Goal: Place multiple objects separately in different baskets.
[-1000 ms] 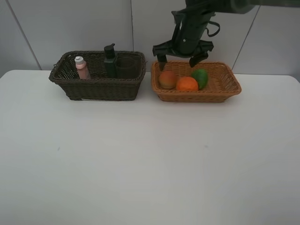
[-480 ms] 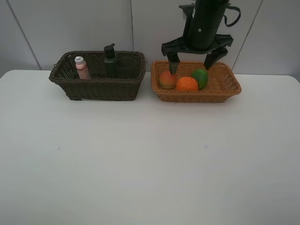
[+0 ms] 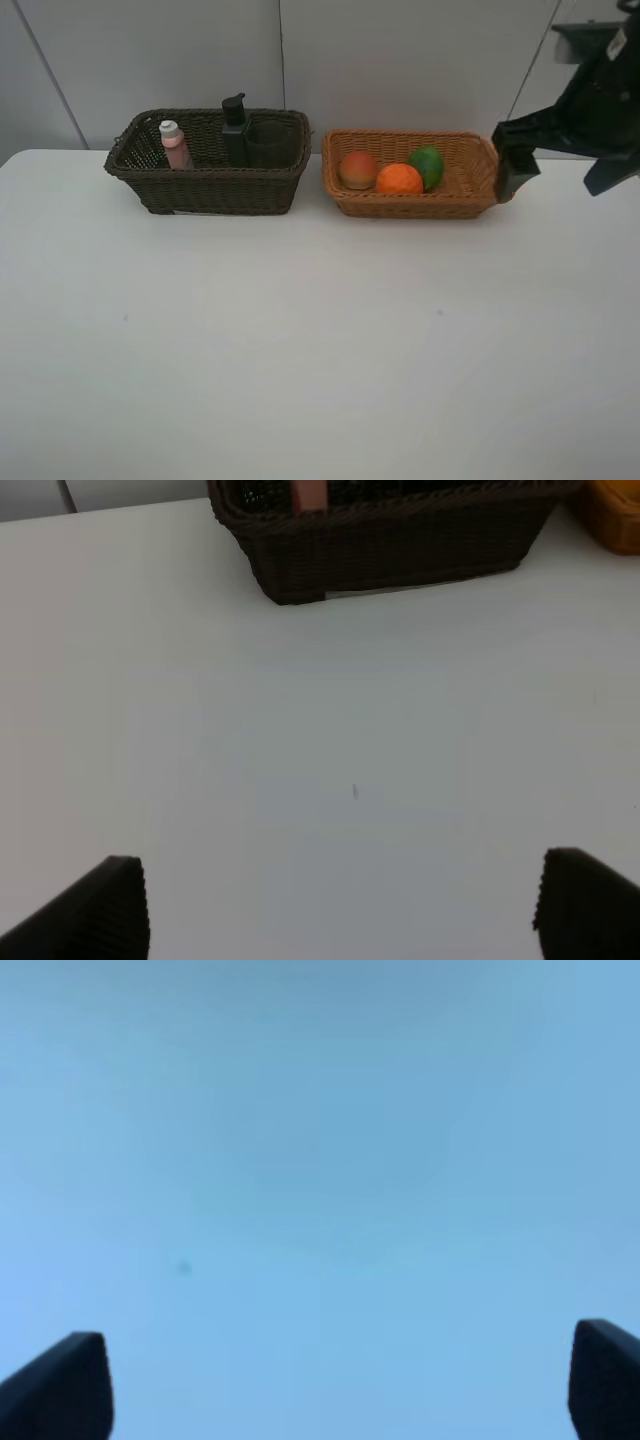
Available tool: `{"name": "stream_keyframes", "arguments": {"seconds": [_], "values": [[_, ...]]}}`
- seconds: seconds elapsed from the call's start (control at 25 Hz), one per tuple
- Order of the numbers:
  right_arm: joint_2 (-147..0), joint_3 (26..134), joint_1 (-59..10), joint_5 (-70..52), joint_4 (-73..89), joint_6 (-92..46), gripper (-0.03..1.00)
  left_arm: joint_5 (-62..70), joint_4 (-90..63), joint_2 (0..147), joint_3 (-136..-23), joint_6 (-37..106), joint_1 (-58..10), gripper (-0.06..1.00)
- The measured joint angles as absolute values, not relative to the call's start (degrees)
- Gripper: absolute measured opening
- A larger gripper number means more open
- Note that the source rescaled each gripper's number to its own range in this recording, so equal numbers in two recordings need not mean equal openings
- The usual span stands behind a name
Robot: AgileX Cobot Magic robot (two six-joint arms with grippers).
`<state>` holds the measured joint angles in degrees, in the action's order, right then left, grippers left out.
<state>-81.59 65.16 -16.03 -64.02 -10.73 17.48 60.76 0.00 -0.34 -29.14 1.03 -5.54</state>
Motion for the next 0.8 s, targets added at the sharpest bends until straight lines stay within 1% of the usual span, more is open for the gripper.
{"name": "stream_keyframes", "arguments": {"seconds": [0.08,0.36,0.52,0.64,0.8], "values": [[-74.2,60.7,-15.0,-64.0,-10.7,17.3,0.97,60.8,0.0,-0.3,-29.1,1.0,-5.5,1.00],[-48.1,48.0,-14.8,-64.7,-9.3,16.3,0.97,60.8,0.0,-0.3,-29.1,1.0,-5.5,1.00],[-33.1,44.6,-14.8,-66.2,-4.9,11.7,0.97,60.8,0.0,-0.3,-29.1,1.0,-5.5,1.00],[-25.2,44.1,-14.8,-67.6,-1.8,7.8,0.97,60.8,0.0,-0.3,-29.1,1.0,-5.5,1.00],[-16.9,44.1,-14.8,-69.1,-0.4,6.3,0.97,60.8,0.0,-0.3,-29.1,1.0,-5.5,1.00]]}}
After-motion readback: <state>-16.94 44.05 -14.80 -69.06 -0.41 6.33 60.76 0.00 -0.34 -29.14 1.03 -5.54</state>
